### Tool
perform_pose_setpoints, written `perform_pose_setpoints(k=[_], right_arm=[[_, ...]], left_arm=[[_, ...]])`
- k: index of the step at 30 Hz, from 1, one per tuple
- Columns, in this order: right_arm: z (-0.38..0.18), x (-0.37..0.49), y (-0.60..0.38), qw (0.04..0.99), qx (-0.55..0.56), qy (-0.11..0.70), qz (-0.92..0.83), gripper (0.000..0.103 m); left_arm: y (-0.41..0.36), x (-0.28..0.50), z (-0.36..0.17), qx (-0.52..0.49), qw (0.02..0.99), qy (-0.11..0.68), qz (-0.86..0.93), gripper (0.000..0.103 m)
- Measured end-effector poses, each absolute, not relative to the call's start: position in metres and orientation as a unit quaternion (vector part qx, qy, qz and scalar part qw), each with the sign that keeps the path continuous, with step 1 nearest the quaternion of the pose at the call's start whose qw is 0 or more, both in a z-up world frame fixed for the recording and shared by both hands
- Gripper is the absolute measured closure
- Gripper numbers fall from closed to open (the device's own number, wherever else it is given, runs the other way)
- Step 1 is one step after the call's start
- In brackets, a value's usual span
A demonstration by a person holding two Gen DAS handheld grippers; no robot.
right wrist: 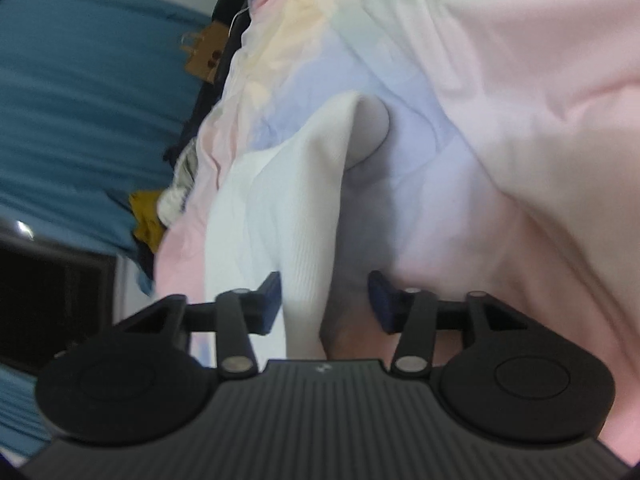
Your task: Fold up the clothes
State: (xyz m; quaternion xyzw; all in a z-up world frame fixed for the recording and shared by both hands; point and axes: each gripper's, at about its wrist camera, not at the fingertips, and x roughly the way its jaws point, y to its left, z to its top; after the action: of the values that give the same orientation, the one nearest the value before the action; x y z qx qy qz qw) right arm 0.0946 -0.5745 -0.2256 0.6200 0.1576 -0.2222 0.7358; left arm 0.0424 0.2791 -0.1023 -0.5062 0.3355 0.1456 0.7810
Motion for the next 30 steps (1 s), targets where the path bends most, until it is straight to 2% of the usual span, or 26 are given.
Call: perform_pose_setpoints(k=[4,6,7,8,10,15,22,26,28,29,30], right_arm=[[-0.229,0.103,-0.577,0.753,0.604,0.143,-0.218,0.051],[-0.228,0.107,-0.577,0.767,0.585,0.142,-0.222,0.066],[-0.225,0.109,-0.576,0.775,0.573,0.146,-0.221,0.088],[-0.219,0.111,-0.574,0.786,0.556,0.151,-0.223,0.095],[-0.201,0.114,-0.569,0.815,0.507,0.154,-0.233,0.098],[-0.156,0.102,-0.554,0.876,0.395,0.092,-0.261,0.098],[-0.214,0.110,-0.570,0.813,0.435,0.229,-0.310,0.098],[-0.199,0.108,-0.565,0.824,0.416,0.222,-0.313,0.095],[-0.192,0.104,-0.563,0.824,0.410,0.219,-0.324,0.089],[-0.188,0.104,-0.561,0.825,0.399,0.224,-0.333,0.080],[-0.184,0.105,-0.558,0.826,0.387,0.228,-0.341,0.075]], left_arm=[[0.280,0.044,-0.110,-0.510,0.778,0.336,0.145,0.077],[0.282,0.044,-0.114,-0.512,0.778,0.335,0.145,0.077],[0.283,0.044,-0.116,-0.511,0.779,0.335,0.144,0.077],[0.284,0.044,-0.117,-0.509,0.780,0.335,0.144,0.077],[0.285,0.045,-0.118,-0.506,0.781,0.335,0.144,0.077],[0.285,0.046,-0.118,-0.502,0.783,0.336,0.146,0.077],[0.282,0.051,-0.113,-0.479,0.789,0.352,0.156,0.074],[0.279,0.049,-0.105,-0.456,0.794,0.370,0.159,0.069],[0.279,0.045,-0.098,-0.445,0.797,0.376,0.162,0.062],[0.277,0.041,-0.093,-0.438,0.801,0.375,0.160,0.058],[0.277,0.038,-0.088,-0.432,0.807,0.372,0.157,0.052]])
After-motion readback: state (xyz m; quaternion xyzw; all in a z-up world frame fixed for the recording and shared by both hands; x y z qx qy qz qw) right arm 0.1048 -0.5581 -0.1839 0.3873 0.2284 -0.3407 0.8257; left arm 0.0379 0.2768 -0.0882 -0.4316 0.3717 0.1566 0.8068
